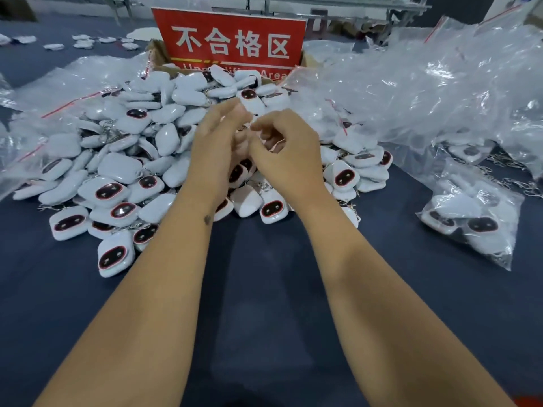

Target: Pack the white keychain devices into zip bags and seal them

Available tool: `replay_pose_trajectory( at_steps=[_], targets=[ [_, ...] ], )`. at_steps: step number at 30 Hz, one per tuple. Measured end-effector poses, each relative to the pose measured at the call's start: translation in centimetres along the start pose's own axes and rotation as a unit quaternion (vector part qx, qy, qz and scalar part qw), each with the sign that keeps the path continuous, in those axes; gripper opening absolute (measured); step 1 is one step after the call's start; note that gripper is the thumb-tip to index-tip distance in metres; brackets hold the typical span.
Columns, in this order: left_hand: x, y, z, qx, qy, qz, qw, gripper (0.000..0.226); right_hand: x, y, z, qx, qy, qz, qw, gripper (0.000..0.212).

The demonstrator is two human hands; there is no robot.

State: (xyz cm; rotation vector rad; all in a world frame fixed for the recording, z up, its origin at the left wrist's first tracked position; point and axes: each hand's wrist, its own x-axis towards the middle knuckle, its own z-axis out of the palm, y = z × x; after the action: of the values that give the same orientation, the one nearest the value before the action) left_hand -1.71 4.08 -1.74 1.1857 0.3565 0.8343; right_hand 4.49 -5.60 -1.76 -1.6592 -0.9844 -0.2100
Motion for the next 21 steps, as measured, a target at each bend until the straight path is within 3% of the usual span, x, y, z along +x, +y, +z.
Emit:
replay_pose_trajectory(
  at_steps=[4,8,10,12,14,17,19,21],
  targets=[
    [0.5,0.1,-0.8,-0.067,0.065,-0.036,0.995,0.028,0.1,0.6,-0.6,-0.013,-0.014,0.028,0.999,0.028],
    [0.2,0.6,-1.3,-0.070,-0.007,-0.058,0.996,0.039,0.2,0.3,-0.7,0.056,-0.052,0.093,0.993,0.031],
    [0.1,0.8,-1.3,-0.054,-0.039,-0.052,0.996,0.042,0.2,0.1,-0.7,0.100,-0.033,0.124,0.987,0.031],
    [0.0,0.9,-1.3,-0.059,-0.026,-0.053,0.997,0.051,0.4,0.0,-0.8,0.123,0.017,0.159,0.979,0.027],
    [0.2,1.0,-1.2,-0.025,-0.003,-0.037,0.999,0.054,0.8,0.0,-1.1,0.149,0.068,0.189,0.968,0.021],
    [0.1,1.1,-1.2,0.054,0.015,0.006,0.998,0.052,1.6,0.5,-2.3,0.246,0.044,0.207,0.946,0.071],
    [0.0,0.9,-1.2,0.124,0.002,0.043,0.991,0.049,2.0,1.3,-3.0,0.316,0.010,0.224,0.922,0.089],
    [0.0,0.7,-1.3,0.177,-0.004,0.062,0.982,0.044,2.2,1.7,-3.7,0.341,-0.003,0.228,0.912,0.067]
  ],
)
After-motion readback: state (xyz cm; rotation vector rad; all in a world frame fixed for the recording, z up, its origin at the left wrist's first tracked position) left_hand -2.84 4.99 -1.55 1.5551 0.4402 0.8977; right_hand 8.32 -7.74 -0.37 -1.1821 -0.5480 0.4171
